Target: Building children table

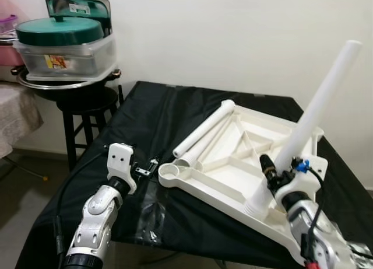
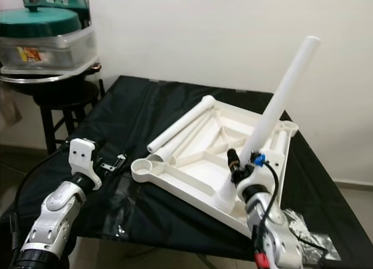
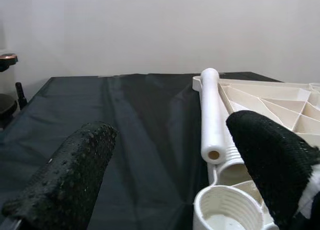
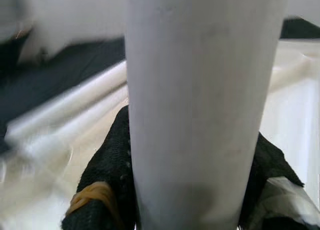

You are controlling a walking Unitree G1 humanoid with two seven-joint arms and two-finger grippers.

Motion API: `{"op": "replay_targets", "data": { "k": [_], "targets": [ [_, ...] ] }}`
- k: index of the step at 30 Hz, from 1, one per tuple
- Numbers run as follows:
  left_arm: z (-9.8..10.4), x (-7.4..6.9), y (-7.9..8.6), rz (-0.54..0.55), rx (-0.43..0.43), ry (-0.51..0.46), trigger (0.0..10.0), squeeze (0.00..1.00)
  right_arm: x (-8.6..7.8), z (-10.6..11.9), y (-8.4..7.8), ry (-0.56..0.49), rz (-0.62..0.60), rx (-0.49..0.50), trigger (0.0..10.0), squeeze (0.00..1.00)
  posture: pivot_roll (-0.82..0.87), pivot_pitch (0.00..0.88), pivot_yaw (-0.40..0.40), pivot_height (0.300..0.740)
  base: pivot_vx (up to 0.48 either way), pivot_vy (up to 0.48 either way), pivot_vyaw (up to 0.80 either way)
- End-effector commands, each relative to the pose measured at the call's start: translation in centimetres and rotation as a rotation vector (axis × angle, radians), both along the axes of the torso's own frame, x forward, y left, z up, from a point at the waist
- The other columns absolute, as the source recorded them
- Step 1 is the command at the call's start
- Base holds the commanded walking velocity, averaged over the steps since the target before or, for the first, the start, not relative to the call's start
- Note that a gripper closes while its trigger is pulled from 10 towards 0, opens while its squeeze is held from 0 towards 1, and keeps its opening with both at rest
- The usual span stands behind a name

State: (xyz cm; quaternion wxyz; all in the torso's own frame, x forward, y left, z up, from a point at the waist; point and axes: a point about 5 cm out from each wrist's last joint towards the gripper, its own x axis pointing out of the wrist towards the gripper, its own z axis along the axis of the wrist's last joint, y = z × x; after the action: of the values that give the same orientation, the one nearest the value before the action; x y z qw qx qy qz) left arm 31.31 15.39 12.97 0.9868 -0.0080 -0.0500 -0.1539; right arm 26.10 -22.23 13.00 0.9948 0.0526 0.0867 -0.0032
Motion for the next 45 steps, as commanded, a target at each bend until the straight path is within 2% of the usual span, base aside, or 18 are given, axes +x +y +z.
{"op": "replay_targets", "data": {
  "k": [1,4,6,8,9,11,13,14,17,20,22,27,29,30,31,36,39,45],
  "targets": [
    [-0.4,0.0,-0.3,-0.005,0.004,0.014,10.0,0.0,-2.9,-5.6,-2.6,0.347,-0.066,-0.101,10.0,0.0,-0.01,0.0,-0.057,0.74,0.0,0.0,0.0],
    [-0.5,0.0,-0.3,-0.001,0.003,0.018,10.0,0.0,-4.1,-5.4,-4.6,0.403,-0.045,-0.204,10.0,0.0,-0.02,0.0,-0.058,0.74,0.0,0.0,0.0],
    [-0.5,0.0,-0.3,-0.001,0.003,0.018,10.0,0.0,-4.1,-5.4,-4.6,0.403,-0.045,-0.204,10.0,0.0,-0.02,0.0,-0.058,0.74,0.0,0.0,0.0],
    [-0.6,-0.1,-0.3,0.001,0.001,0.02,10.0,0.0,-4.7,-5.3,-6.0,0.435,-0.049,-0.263,10.0,0.0,-0.02,0.0,-0.059,0.74,0.0,0.0,0.0],
    [-0.8,-0.2,-0.3,0.001,0.0,0.024,10.0,0.0,-5.4,-5.1,-7.5,0.463,-0.068,-0.327,10.0,0.0,-0.03,0.0,-0.056,0.74,0.0,0.0,0.0],
    [-0.8,-0.2,-0.3,0.001,0.0,0.024,10.0,0.0,-5.4,-5.1,-7.5,0.463,-0.068,-0.327,10.0,0.0,-0.03,0.0,-0.056,0.74,0.0,0.0,0.0],
    [-0.9,-0.3,-0.4,-0.001,-0.003,0.03,10.0,0.0,-6.5,-4.1,-10.5,0.505,-0.12,-0.469,10.0,0.0,-0.04,0.0,-0.052,0.74,0.0,0.0,0.0],
    [-0.9,-0.3,-0.4,-0.001,-0.003,0.03,10.0,0.0,-6.5,-4.1,-10.5,0.505,-0.12,-0.469,10.0,0.0,-0.04,0.0,-0.052,0.74,0.0,0.0,0.0],
    [-0.9,-0.3,-0.5,-0.005,-0.004,0.032,10.0,0.0,-7.4,-2.4,-13.9,0.536,-0.208,-0.647,10.0,0.0,-0.03,0.0,-0.051,0.74,0.0,0.0,0.0],
    [-0.9,-0.3,-0.5,-0.005,-0.004,0.032,10.0,0.0,-7.4,-2.4,-13.9,0.536,-0.208,-0.647,10.0,0.0,-0.03,0.0,-0.051,0.74,0.0,0.0,0.0],
    [-0.9,-0.2,-0.4,-0.004,-0.001,0.032,10.0,0.0,-7.5,-1.4,-15.8,0.533,-0.267,-0.721,10.0,0.0,-0.03,0.0,-0.058,0.74,0.0,0.0,0.0],
    [-1.0,-0.3,-0.3,-0.002,0.001,0.032,10.0,0.0,-6.9,-0.3,-17.0,0.487,-0.322,-0.776,10.0,0.0,-0.03,0.0,-0.059,0.74,0.0,0.0,0.0],
    [-1.1,-0.4,-0.4,-0.001,0.001,0.034,10.0,0.0,-2.5,2.6,-13.5,0.13,-0.292,-0.651,10.0,0.0,-0.02,0.0,-0.064,0.74,0.0,0.0,0.0],
    [-1.1,-0.4,-0.4,-0.001,0.001,0.034,10.0,0.0,-2.5,2.6,-13.5,0.13,-0.292,-0.651,10.0,0.0,-0.02,0.0,-0.064,0.74,0.0,0.0,0.0],
    [-1.1,-0.4,-0.4,-0.001,0.002,0.034,10.0,0.0,-1.5,3.5,-12.2,0.03,-0.269,-0.597,10.0,0.0,-0.02,0.0,-0.064,0.74,0.0,0.0,0.0],
    [-1.0,-0.4,-0.4,0.0,0.003,0.031,10.0,0.0,0.5,5.3,-9.1,-0.138,-0.192,-0.498,10.0,0.0,0.0,0.0,-0.071,0.74,0.0,0.0,0.0],
    [-0.7,-0.3,-0.1,0.01,0.005,0.021,10.0,0.0,2.5,8.2,-5.0,-0.331,-0.07,-0.38,10.0,0.0,0.02,0.0,-0.078,0.74,0.0,0.0,0.0],
    [-0.8,-0.4,0.0,0.012,0.008,0.021,10.0,0.0,3.4,10.8,-2.2,-0.479,-0.002,-0.266,10.0,0.0,0.02,0.0,-0.079,0.74,0.0,0.0,0.0]
  ]
}}
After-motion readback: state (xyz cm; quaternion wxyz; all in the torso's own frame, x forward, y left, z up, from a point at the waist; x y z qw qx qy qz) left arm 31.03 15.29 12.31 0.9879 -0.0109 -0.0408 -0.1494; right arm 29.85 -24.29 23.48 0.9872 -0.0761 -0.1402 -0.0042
